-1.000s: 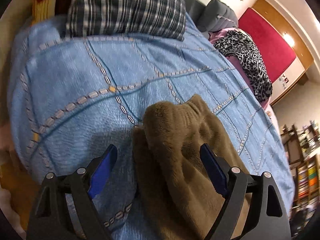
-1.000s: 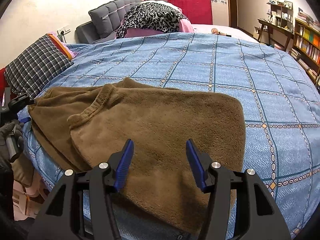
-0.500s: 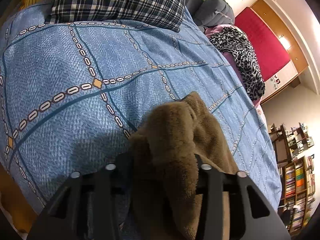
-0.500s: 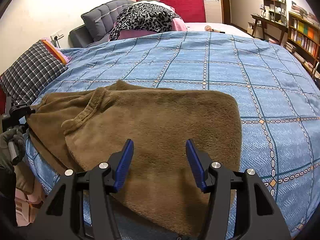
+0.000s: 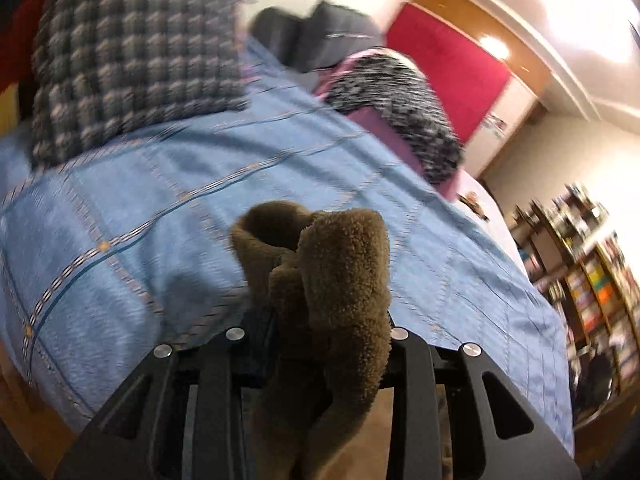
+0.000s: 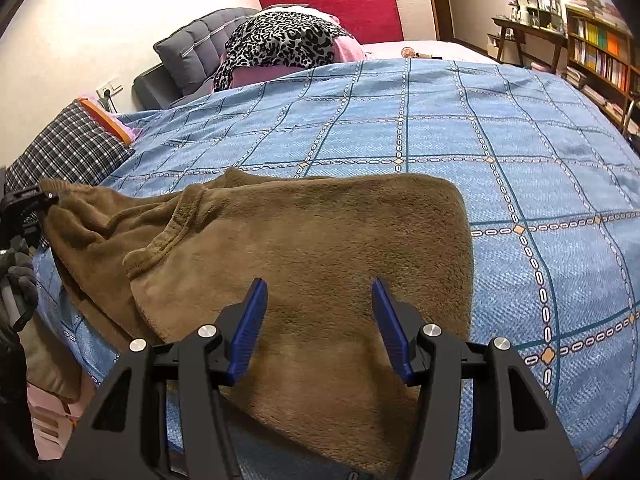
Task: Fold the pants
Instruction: 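Grasp the pants waistband with the left gripper and lift it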
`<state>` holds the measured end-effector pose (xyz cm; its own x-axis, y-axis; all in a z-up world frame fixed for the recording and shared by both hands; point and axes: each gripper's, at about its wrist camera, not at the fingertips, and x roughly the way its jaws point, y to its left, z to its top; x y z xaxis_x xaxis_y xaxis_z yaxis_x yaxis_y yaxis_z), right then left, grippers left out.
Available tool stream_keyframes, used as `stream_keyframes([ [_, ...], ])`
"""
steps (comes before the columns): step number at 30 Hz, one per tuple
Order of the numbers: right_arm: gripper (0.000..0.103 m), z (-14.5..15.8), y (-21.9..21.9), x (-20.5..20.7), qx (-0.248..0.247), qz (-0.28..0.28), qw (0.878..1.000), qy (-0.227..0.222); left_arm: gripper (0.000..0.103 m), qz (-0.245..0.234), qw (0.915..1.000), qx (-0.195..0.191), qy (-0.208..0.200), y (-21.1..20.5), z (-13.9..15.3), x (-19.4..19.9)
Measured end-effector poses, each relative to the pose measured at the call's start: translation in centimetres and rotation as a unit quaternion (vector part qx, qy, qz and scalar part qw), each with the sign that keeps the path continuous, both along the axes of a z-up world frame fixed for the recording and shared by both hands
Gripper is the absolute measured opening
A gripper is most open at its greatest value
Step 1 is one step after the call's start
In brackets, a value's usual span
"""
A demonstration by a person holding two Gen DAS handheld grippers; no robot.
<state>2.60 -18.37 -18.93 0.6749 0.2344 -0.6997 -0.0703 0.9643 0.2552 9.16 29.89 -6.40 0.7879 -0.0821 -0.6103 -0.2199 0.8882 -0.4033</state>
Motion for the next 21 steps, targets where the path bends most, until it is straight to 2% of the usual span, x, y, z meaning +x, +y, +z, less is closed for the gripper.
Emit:
stream_keyframes([
  [5,0.056,-0.2,-1.0,-0.3,0.016,-0.006,1.0,-0.002,0.031,-0.065,0.9972,0.022,-0.031,-6.1,3.0,0.3],
  [11,0.056,-0.4,-2.3,-0.7,0.038,-0.014,0.999,-0.004,0.031,-0.142,0.9873,0.036,-0.062,-13.7,5.6,-0.4],
  [17,0.056,-0.7,-3.9,-1.2,0.068,-0.027,0.997,-0.005,0.031,-0.232,0.9693,0.043,-0.069,-21.7,6.8,-1.2],
  [21,0.056,-0.7,-4.8,-1.7,0.077,-0.034,0.996,-0.013,0.031,-0.281,0.9564,0.05,-0.062,-26.2,6.5,-1.8],
])
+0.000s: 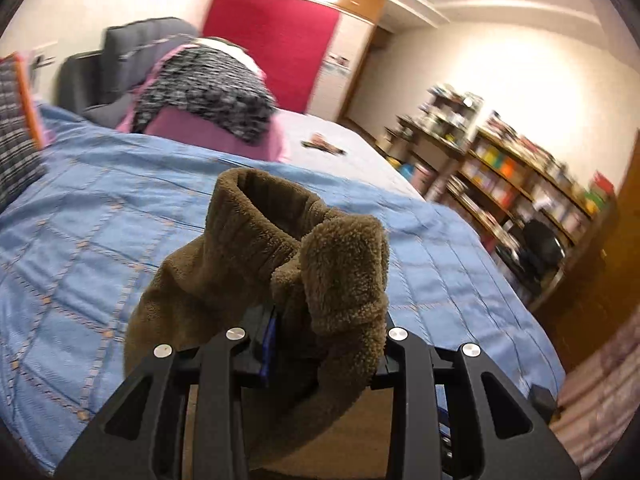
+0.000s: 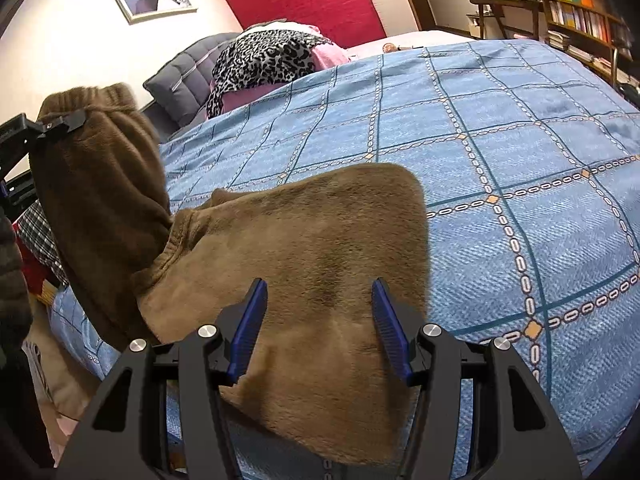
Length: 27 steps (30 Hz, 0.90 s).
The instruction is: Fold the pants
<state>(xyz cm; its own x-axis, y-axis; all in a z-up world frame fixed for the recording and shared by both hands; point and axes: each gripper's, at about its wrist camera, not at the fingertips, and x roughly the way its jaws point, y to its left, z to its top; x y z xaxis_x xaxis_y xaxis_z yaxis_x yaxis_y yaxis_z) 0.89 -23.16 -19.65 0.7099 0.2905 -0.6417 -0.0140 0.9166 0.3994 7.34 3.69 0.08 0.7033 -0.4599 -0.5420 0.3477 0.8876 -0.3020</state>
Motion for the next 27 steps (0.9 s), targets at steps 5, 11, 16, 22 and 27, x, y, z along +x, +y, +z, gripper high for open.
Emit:
stream_keyframes([
  [5,0.056,-0.1,-1.2,-0.6,0.012,-0.011,1.0,-0.003,0.031,-0.061,0.9975,0.035,0.011,-6.0,-1.4,-1.1],
  [11,0.056,-0.5,-2.5,-1.2,0.021,-0.026,0.999,-0.004,0.031,-0.113,0.9895,0.089,0.018,-11.5,-4.7,-2.9],
  [16,0.056,-0.7,-3.5,-1.4,0.024,-0.042,0.999,-0.004,0.032,-0.165,0.9765,0.137,0.022,-15.2,-8.1,-4.9],
  [22,0.056,-0.8,-4.8,-1.7,0.02,-0.064,0.998,-0.001,0.056,-0.207,0.965,0.138,0.082,-16.5,-11.4,-5.4],
  [27,0.056,-0.5,-5.5,-1.9,0.015,-0.075,0.997,-0.006,0.06,-0.223,0.9628,0.115,0.101,-15.6,-11.2,-5.9],
])
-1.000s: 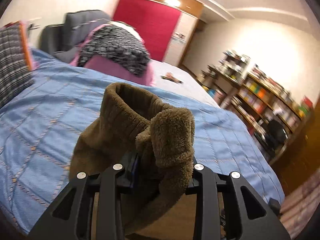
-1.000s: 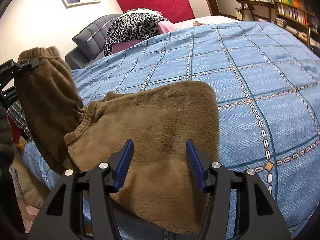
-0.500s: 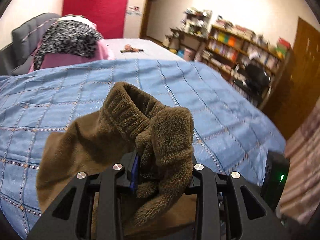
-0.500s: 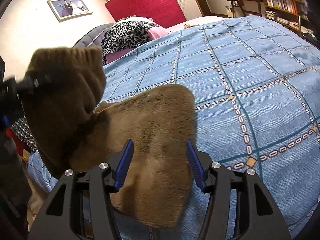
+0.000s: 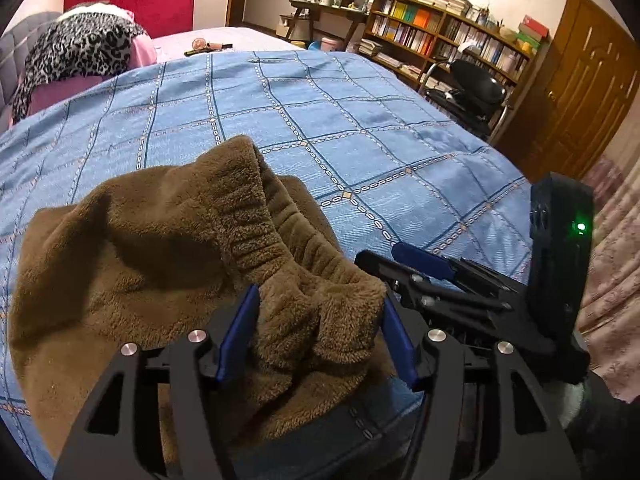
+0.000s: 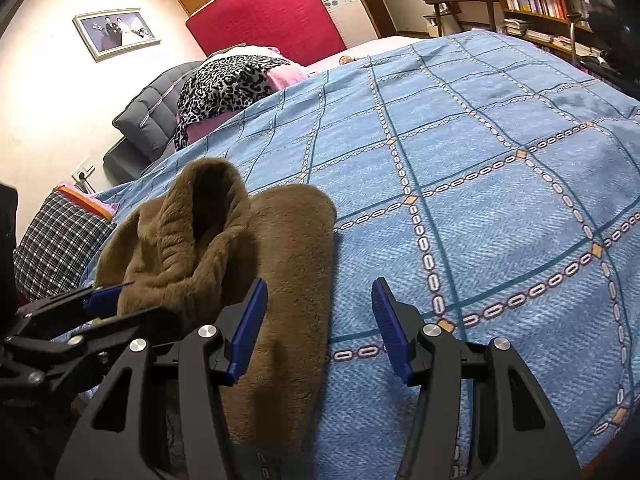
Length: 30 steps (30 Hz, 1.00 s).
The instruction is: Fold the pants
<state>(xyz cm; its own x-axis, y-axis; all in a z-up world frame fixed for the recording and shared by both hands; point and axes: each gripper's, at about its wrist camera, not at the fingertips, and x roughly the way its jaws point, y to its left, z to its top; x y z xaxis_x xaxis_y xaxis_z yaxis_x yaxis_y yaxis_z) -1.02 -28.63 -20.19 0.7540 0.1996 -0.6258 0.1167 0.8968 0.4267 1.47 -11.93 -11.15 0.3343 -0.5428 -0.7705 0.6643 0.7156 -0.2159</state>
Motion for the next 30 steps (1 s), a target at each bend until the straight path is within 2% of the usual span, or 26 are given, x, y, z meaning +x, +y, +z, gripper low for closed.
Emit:
stream_keyframes([
  [3,0.056,0.7,0.1,-0.2,-0.004,0.0,1.0,-0.009,0.06,0.003,0.9989,-0.036,0.031,2.1,0.8,0.2],
  [7,0.056,2.4,0.4,-0.5,0.004,0.012,0.999,-0.03,0.06,0.028,0.9972,-0.061,0.034,5.6,2.1,0.4],
  [10,0.056,4.1,1.4,-0.8,0.027,0.048,0.997,-0.053,0.06,0.06,0.9965,-0.055,0.019,8.1,2.6,1.0],
  [13,0.054,5.4,3.8,-0.6,0.045,0.113,0.991,-0.064,0.06,0.097,0.9935,-0.058,0.011,10.5,2.9,2.0],
  [17,0.044,4.6,6.6,0.3,0.035,0.157,0.986,-0.03,0.06,0.136,0.9885,-0.067,0.003,13.3,3.4,3.1],
  [20,0.043,3.1,7.7,1.3,0.02,0.153,0.988,0.01,0.06,0.152,0.9856,-0.074,-0.006,14.7,3.9,3.6],
  [22,0.04,2.6,7.6,1.7,0.034,0.151,0.988,0.017,0.06,0.159,0.9842,-0.078,-0.01,15.4,4.0,3.9],
  [25,0.028,3.1,7.5,1.5,0.05,0.15,0.987,0.007,0.064,0.17,0.9822,-0.078,-0.013,15.8,3.8,4.6],
  [27,0.022,4.0,7.3,1.0,0.043,0.155,0.987,-0.007,0.064,0.176,0.9813,-0.078,-0.011,15.8,3.6,5.0],
  [30,0.02,6.0,6.5,-0.5,0.035,0.164,0.985,-0.029,0.064,0.181,0.98,-0.082,-0.007,16.0,3.5,5.6],
])
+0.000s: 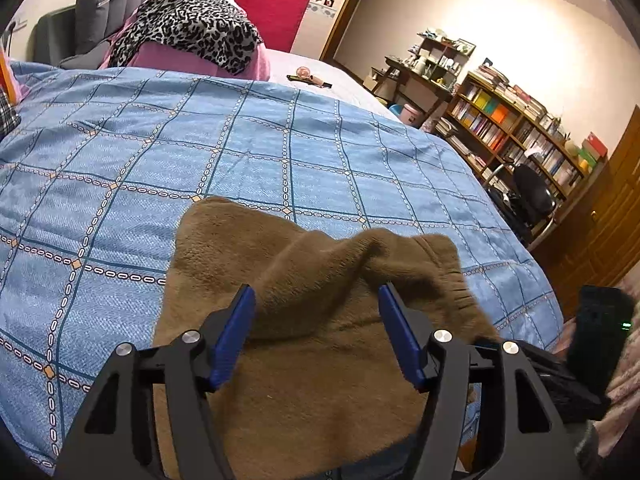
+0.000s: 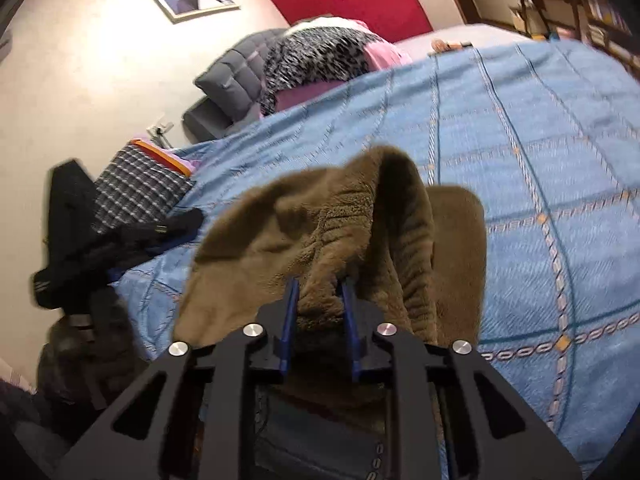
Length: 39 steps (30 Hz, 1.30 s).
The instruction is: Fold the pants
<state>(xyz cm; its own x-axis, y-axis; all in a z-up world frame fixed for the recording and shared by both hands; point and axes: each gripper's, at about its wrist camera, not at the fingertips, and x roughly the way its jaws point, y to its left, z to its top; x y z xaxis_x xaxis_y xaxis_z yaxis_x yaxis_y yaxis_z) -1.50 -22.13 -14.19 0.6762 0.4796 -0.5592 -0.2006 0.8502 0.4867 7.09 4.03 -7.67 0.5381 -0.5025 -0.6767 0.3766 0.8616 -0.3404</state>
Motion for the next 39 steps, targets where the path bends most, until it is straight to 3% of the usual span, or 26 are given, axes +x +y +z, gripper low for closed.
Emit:
stream_keyframes([
  [4,0.02,0.6,-1.1,-1.6,-0.027,-0.001,1.0,0.005,0.065,-0.012,0.9999,-0.001,0.006,-0.5,-0.8,0.1],
  [7,0.02,-3.0,-0.8,-1.6,-0.046,-0.002,0.997,0.056,0.066,-0.028,0.9991,0.022,0.024,-1.5,-3.0,0.0],
  [11,0.02,-4.7,-0.2,-1.4,-0.048,0.0,0.997,0.063,0.066,-0.027,0.9978,0.051,0.032,-1.9,-5.5,-0.1],
  [13,0.027,-4.2,-0.3,-1.2,-0.04,0.004,0.998,0.058,0.067,-0.03,0.9974,0.062,0.019,-2.2,-5.5,-0.4],
  [14,0.036,-3.9,-0.5,-1.2,-0.028,0.005,0.998,0.055,0.069,-0.032,0.9974,0.062,0.017,-2.1,-5.5,-0.4],
  [17,0.08,-2.7,-1.4,-0.9,-0.009,-0.015,0.999,0.04,0.073,-0.03,0.9981,0.052,0.018,-2.1,-5.3,-0.4],
  [21,0.081,-2.8,-2.4,1.0,0.015,-0.045,0.998,0.039,0.073,-0.022,0.9986,0.041,0.024,-2.0,-5.1,-0.3],
  [27,0.081,-5.6,-3.0,6.3,0.083,-0.046,0.992,0.088,0.074,-0.019,0.9989,0.037,0.023,-2.0,-5.1,-0.6],
  [29,0.078,-6.9,-3.2,7.4,0.095,-0.053,0.988,0.111,0.075,-0.019,0.9988,0.041,0.02,-2.2,-5.3,-0.8],
  [31,0.056,-7.1,-3.0,7.5,0.092,-0.052,0.988,0.113,0.075,-0.02,0.9986,0.046,0.017,-2.3,-5.4,-0.8],
  [33,0.027,-6.7,-2.8,7.3,0.099,-0.037,0.989,0.107,0.075,-0.021,0.9987,0.043,0.02,-2.3,-5.4,-0.7],
  [36,0.018,-4.6,-3.0,6.7,0.092,-0.039,0.992,0.077,0.075,-0.018,0.9992,0.031,0.019,-2.1,-4.6,0.1],
  [39,0.017,-2.0,-3.9,5.8,0.084,-0.056,0.994,0.041,0.075,-0.005,0.9999,0.016,0.002,-1.7,-3.2,0.6],
])
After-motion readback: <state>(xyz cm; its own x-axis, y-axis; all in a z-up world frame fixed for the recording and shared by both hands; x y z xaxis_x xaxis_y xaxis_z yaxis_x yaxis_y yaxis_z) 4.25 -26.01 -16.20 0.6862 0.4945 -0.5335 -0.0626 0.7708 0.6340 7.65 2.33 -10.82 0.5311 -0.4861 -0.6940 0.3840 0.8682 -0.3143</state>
